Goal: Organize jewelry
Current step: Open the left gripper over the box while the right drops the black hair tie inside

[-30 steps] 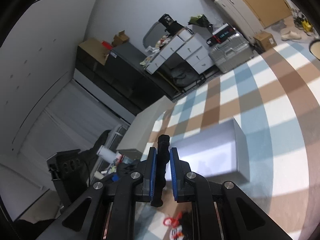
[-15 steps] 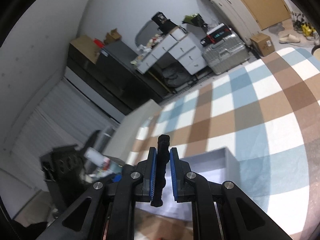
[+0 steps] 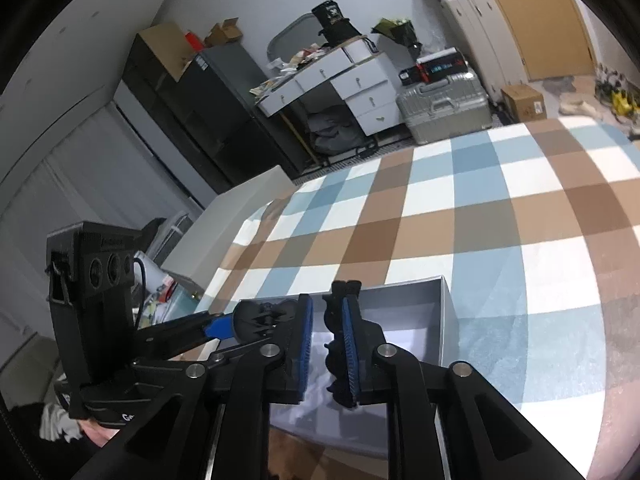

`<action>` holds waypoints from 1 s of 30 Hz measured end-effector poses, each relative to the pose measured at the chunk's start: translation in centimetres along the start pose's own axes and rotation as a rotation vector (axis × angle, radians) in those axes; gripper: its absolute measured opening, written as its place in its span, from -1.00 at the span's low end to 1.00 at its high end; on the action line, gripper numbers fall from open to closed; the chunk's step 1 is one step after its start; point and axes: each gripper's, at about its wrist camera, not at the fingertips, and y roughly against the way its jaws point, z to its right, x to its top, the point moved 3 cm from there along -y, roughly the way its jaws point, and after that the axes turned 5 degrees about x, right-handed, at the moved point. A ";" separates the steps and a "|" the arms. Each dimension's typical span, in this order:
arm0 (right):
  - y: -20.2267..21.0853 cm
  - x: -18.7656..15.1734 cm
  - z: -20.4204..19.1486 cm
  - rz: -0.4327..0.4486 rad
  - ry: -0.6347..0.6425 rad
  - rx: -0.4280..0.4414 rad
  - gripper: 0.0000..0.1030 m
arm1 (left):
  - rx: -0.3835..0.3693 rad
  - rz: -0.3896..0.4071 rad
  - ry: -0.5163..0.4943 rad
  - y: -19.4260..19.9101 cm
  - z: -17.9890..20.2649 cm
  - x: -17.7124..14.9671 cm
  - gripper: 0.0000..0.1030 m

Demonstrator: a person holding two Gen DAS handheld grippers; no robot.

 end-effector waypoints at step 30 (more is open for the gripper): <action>11.6 -4.3 -6.9 0.251 0.237 -0.159 1.00 | 0.192 0.218 0.013 7.9 0.6 -3.7 0.59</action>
